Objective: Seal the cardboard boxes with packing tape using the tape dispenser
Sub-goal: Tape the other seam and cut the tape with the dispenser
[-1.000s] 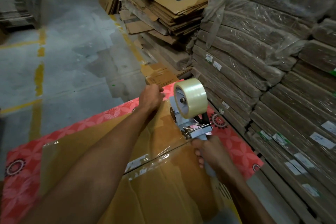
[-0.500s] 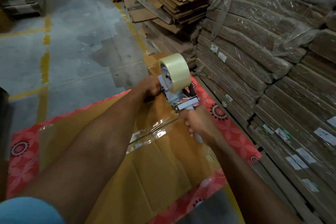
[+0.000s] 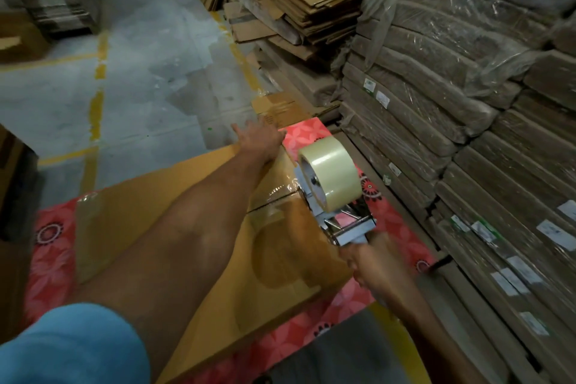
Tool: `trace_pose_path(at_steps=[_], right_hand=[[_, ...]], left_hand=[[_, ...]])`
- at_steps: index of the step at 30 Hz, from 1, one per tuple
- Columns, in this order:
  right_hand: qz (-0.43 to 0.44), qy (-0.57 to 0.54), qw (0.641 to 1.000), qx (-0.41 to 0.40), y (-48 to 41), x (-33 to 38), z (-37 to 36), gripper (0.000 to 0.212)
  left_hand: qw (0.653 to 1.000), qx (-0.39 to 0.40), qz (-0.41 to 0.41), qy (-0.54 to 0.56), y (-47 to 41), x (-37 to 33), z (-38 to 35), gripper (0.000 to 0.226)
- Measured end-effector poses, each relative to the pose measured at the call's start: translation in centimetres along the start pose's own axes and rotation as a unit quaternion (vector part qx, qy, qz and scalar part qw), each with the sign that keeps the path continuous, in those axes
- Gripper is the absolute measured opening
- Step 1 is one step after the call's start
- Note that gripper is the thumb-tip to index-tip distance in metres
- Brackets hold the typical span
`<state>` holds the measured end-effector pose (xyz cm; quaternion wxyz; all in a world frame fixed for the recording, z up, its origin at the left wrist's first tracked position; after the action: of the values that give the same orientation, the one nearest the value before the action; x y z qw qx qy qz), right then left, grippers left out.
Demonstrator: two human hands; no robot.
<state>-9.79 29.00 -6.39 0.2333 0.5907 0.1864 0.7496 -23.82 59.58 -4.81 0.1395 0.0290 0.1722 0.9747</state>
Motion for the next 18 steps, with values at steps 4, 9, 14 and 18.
trace_pose_path(at_steps=[4, 9, 14, 18], right_hand=[[-0.006, -0.057, 0.998, -0.003, 0.4, 0.3, -0.1, 0.017], [0.026, -0.036, 0.999, 0.001, 0.0, 1.7, -0.3, 0.010], [0.022, -0.027, 0.999, -0.016, -2.2, 2.9, 0.2, 0.007], [0.029, -0.001, 1.000, -0.008, -2.4, 2.8, 1.3, 0.013]], left_hand=[[0.986, -0.071, -0.024, 0.151, 3.9, -2.8, -1.7, 0.073], [0.997, -0.029, -0.052, 0.057, 4.9, -3.5, -4.2, 0.097], [0.997, -0.032, -0.039, 0.054, 3.0, -2.3, -3.2, 0.090], [0.996, -0.058, -0.040, 0.061, 2.6, -2.0, -3.0, 0.079]])
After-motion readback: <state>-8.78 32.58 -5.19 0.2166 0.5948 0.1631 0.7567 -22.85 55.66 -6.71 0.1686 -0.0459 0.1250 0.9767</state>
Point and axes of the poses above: each hand's wrist, its own y-axis away from the middle knuckle, its own z-axis out of the back of the hand, x = y × z, the point moved 8 cm from there along -y, towards the middle knuckle, and after that the axes turned 12 degrees about x, right-handed, at the moved point
